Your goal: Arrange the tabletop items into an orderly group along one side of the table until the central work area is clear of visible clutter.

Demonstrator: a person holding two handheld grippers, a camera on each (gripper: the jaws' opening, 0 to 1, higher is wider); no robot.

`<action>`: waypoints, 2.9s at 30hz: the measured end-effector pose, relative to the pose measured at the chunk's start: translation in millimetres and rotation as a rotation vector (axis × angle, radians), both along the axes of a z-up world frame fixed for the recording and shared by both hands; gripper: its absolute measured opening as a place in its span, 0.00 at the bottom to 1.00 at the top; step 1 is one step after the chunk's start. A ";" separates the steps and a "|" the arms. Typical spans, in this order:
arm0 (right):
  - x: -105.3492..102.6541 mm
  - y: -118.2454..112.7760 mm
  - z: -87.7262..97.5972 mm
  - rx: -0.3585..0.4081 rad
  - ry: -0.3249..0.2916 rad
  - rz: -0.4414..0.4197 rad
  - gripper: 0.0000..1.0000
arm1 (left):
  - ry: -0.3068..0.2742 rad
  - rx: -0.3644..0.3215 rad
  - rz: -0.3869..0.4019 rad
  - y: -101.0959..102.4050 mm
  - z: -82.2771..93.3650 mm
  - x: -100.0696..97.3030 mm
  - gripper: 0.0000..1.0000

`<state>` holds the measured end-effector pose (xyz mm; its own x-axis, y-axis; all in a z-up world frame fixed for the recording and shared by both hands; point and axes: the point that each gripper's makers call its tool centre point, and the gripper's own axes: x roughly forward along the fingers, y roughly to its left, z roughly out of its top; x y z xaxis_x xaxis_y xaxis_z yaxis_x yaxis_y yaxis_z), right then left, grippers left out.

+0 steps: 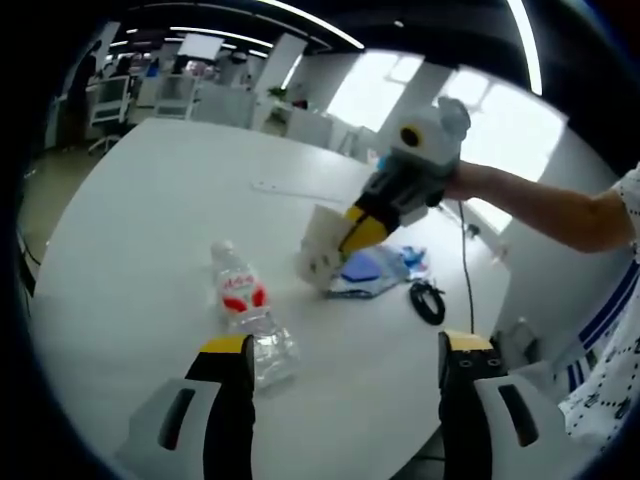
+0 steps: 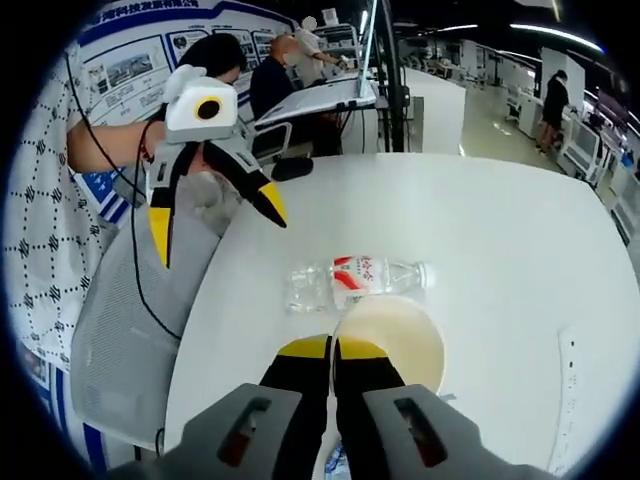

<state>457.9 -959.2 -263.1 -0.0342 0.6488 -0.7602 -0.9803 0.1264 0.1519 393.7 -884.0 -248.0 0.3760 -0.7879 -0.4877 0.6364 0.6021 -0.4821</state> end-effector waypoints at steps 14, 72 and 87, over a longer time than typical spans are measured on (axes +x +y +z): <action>11.4 -7.0 -24.8 -0.142 -0.116 0.087 0.00 | 0.004 0.005 0.005 1.7 -4.0 -2.0 0.70; 7.8 -7.2 -64.7 -0.246 -0.179 0.051 0.02 | 0.027 -0.008 0.020 4.9 -11.6 -10.8 0.68; 8.1 -4.8 -57.2 -0.226 -0.187 0.045 0.11 | 0.025 -0.009 0.018 3.7 -10.7 -12.2 0.67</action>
<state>466.0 -964.0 -320.3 0.0954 0.4631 -0.8811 -0.9940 0.0923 -0.0591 381.5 -880.3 -258.7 0.3779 -0.7852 -0.4906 0.6130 0.6093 -0.5030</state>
